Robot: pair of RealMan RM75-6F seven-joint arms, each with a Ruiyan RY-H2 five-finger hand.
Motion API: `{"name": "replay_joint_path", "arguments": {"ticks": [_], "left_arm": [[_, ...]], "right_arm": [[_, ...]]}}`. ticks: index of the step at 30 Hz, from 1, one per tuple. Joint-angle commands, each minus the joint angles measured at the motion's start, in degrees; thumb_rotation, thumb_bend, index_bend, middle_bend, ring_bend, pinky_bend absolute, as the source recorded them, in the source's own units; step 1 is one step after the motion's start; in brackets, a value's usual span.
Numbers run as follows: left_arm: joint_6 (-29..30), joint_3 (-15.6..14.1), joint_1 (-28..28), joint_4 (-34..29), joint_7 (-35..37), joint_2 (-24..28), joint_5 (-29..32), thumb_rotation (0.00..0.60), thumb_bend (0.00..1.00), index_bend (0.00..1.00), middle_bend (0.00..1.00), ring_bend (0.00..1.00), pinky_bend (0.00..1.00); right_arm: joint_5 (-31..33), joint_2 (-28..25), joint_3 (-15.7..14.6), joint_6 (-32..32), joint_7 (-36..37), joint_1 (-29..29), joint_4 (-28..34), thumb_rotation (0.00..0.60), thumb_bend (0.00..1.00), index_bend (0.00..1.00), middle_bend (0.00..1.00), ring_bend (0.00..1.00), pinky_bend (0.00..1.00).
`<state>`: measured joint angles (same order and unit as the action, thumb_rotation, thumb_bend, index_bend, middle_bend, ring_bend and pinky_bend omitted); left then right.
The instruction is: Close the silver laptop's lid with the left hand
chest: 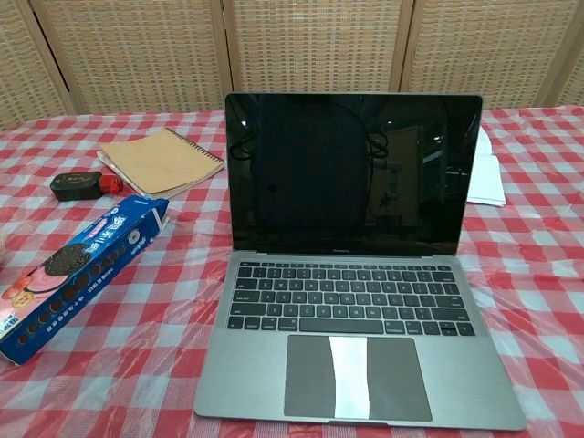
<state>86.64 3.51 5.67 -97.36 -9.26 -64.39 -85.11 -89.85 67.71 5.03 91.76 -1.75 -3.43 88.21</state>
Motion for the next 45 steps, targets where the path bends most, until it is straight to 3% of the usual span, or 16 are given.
{"name": "replay_joint_path", "arguments": {"ticks": [1, 6, 10, 16, 20, 26, 29, 34, 40, 45], "left_arm": [[-0.1, 0.0, 0.0, -0.3, 0.2, 0.2, 0.1, 0.6, 0.09, 0.0, 0.0, 0.0, 0.01], [-0.9, -0.2, 0.1, -1.6, -0.3, 1.3, 0.6, 0.6, 0.1, 0.0, 0.0, 0.0, 0.01], [-3.4, 0.2, 1.3, -4.1, -0.5, 2.5, 1.7, 0.6, 0.21, 0.0, 0.0, 0.0, 0.01], [-8.0, 4.4, 6.4, -8.5, -2.1, 4.4, 4.0, 0.6, 0.32, 0.0, 0.0, 0.0, 0.02], [-13.2, 8.7, 11.6, -12.5, -3.6, 6.1, 7.9, 0.6, 0.34, 0.0, 0.0, 0.0, 0.04], [-24.1, 14.1, 20.4, -14.8, -3.9, 8.8, 14.1, 0.6, 0.47, 0.04, 0.0, 0.0, 0.09], [-29.4, 16.4, 25.3, -14.0, -5.3, 8.9, 17.0, 0.6, 0.62, 0.07, 0.0, 0.0, 0.11], [-40.2, 19.7, 35.4, -11.2, -6.9, 7.7, 26.9, 0.6, 0.97, 0.1, 0.0, 0.0, 0.13], [-48.4, 20.8, 44.4, -7.9, -7.5, 5.6, 34.7, 0.6, 1.0, 0.1, 0.0, 0.0, 0.13], [-54.6, 19.7, 52.9, -3.7, -8.5, 3.4, 41.9, 0.6, 1.0, 0.13, 0.0, 0.0, 0.14]], "right_arm": [[0.4, 0.2, 0.1, -0.5, 0.0, -0.2, -0.3, 0.6, 0.77, 0.01, 0.0, 0.0, 0.0], [0.4, 0.4, 0.3, -0.3, -0.1, -0.2, -0.7, 0.6, 0.78, 0.01, 0.0, 0.0, 0.0], [0.6, 0.2, 0.7, 0.7, 0.0, 0.1, -0.5, 0.6, 0.79, 0.01, 0.0, 0.0, 0.0], [1.6, 0.0, 1.6, 0.5, 0.6, -0.1, -0.5, 0.6, 0.79, 0.02, 0.0, 0.0, 0.0], [2.9, 0.0, 1.8, -0.8, 1.0, -0.4, -0.7, 0.6, 0.79, 0.02, 0.0, 0.0, 0.0], [5.1, 0.1, 2.5, -2.4, 1.5, -0.8, -1.6, 0.6, 0.8, 0.03, 0.0, 0.0, 0.0], [6.2, 0.0, 3.1, -3.0, 2.0, -1.1, -2.0, 0.6, 0.8, 0.03, 0.0, 0.0, 0.0], [8.2, 0.1, 3.9, -4.2, 3.3, -1.2, -3.1, 0.6, 0.8, 0.03, 0.0, 0.0, 0.0], [9.8, 0.2, 4.2, -6.0, 4.3, -1.6, -4.3, 0.6, 0.8, 0.03, 0.0, 0.0, 0.0], [10.9, 0.1, 4.5, -7.1, 5.9, -1.8, -5.2, 0.6, 0.8, 0.03, 0.0, 0.0, 0.0]]}}
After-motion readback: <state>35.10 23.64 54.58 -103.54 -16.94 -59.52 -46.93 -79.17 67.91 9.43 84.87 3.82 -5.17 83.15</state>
